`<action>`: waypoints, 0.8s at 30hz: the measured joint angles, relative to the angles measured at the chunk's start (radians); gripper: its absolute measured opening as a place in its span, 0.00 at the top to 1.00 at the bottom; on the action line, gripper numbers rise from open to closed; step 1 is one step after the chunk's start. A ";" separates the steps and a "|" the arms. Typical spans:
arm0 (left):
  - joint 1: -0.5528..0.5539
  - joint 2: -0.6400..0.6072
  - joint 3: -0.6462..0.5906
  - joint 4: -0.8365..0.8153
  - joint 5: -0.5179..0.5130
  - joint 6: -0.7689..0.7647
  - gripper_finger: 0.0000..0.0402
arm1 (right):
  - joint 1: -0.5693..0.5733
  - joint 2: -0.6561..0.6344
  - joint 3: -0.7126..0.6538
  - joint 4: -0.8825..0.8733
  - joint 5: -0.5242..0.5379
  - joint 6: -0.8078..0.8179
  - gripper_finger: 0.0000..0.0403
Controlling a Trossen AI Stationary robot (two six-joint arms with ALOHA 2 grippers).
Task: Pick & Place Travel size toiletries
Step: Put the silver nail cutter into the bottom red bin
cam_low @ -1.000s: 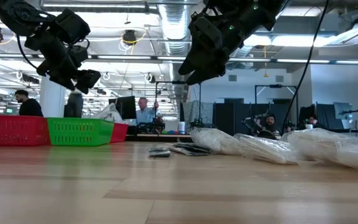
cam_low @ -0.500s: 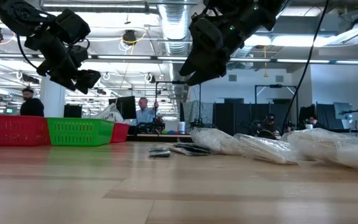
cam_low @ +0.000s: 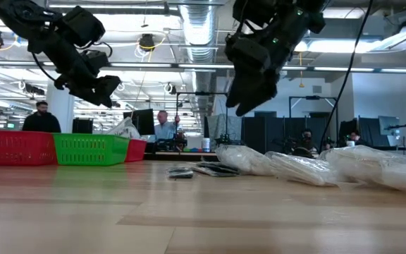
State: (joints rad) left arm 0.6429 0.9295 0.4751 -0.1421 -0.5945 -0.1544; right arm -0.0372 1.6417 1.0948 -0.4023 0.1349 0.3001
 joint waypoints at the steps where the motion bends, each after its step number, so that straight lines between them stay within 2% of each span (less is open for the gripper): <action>1: -0.010 0.000 0.000 0.000 0.000 0.000 0.54 | 0.004 0.000 -0.013 -0.001 0.025 0.023 0.24; 8: -0.080 0.000 0.000 0.001 0.000 -0.010 0.55 | -0.022 0.000 -0.117 0.000 0.191 0.140 0.30; 14: -0.136 0.000 0.000 0.003 0.000 -0.037 0.55 | -0.051 0.000 -0.195 0.122 0.198 0.180 0.36; 19: -0.170 0.000 0.000 0.008 0.000 -0.037 0.56 | -0.050 0.006 -0.233 0.183 0.206 0.180 0.37; 24: -0.197 0.000 0.000 0.011 0.000 -0.037 0.56 | -0.051 0.091 -0.243 0.264 0.209 0.180 0.37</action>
State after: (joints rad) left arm 0.4462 0.9295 0.4751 -0.1314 -0.5941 -0.1917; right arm -0.0884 1.7324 0.8517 -0.1383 0.3436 0.4801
